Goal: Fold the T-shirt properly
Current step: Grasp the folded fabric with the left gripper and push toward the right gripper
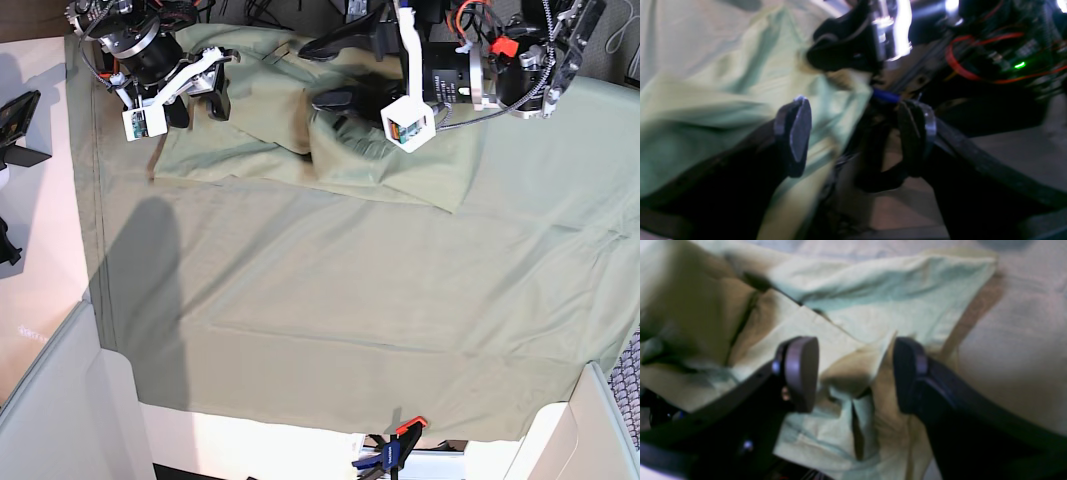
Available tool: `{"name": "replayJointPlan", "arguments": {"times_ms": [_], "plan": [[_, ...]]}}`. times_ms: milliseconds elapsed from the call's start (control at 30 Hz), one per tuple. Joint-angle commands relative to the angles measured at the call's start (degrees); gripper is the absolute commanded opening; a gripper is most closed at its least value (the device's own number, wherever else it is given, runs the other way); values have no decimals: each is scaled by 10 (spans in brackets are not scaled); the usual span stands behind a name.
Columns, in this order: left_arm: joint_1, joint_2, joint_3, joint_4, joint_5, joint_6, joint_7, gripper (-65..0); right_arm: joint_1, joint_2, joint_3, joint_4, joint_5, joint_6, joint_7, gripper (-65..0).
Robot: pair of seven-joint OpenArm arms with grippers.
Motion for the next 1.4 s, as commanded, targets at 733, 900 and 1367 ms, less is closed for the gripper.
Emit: {"name": "replayJointPlan", "arguments": {"times_ms": [733,900,1367], "plan": [[-68,17,-146,-110,220,-5,-97,-650,4,2,3,10,-7,0,17,-650],[-70,27,-146,-169,272,-5,-144,-650,4,2,3,10,-6,0,15,-650],[-68,42,75,-171,287,-5,-129,-650,4,2,3,10,-6,0,15,-650]]}}
